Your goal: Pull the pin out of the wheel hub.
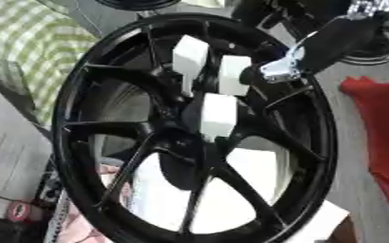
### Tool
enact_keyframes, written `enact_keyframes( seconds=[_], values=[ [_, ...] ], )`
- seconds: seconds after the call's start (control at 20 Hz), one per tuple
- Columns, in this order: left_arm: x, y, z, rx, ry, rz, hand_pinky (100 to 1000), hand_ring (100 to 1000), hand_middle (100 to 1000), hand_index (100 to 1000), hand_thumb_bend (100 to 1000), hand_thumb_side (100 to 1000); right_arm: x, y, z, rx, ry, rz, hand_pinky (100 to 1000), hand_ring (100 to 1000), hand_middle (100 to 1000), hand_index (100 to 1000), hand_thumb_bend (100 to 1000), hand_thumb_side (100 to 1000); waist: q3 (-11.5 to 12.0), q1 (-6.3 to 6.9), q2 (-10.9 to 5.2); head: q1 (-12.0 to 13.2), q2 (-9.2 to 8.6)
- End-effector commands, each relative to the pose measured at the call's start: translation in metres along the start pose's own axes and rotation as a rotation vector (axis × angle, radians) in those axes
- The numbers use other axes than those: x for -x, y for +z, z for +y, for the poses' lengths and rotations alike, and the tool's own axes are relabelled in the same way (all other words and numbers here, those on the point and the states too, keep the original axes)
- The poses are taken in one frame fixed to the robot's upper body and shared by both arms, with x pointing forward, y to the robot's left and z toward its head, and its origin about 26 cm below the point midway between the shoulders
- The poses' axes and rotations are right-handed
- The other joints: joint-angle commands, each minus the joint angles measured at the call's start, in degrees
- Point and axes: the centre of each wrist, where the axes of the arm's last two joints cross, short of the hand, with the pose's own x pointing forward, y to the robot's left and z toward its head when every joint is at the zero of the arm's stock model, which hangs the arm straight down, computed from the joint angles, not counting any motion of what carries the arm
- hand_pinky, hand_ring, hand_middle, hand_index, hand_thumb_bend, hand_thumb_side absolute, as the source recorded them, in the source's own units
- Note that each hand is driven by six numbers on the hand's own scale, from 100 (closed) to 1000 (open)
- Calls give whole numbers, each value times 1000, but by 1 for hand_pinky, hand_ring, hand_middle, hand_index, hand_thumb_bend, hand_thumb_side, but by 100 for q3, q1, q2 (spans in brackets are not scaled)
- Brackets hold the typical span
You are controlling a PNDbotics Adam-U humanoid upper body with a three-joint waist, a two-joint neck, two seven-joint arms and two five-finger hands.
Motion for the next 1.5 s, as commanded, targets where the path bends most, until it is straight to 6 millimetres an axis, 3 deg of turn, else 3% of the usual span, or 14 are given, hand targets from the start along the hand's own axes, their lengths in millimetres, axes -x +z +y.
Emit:
enact_keyframes(
  seconds=[0.05, 1.15, 1.5],
  values=[
    [-8, -4, 2, 4, -5, -29, 729, 680, 674, 800, 100, 877, 1, 1, -7, 25, 22, 1, 873, 857, 739, 824, 571, 274, 11, 24, -81, -25, -58],
    [-8, -5, 0, 6, 6, -29, 733, 683, 679, 803, 100, 882, 12, 3, 4, 18, 6, -2, 873, 852, 721, 809, 544, 232, 49, -27, -3, 86, 50],
    [-8, -5, -1, 9, 9, -31, 733, 684, 680, 804, 100, 883, 20, 0, 5, 27, -12, 16, 874, 852, 717, 805, 534, 221, 68, -31, 8, 131, 188]
  ],
)
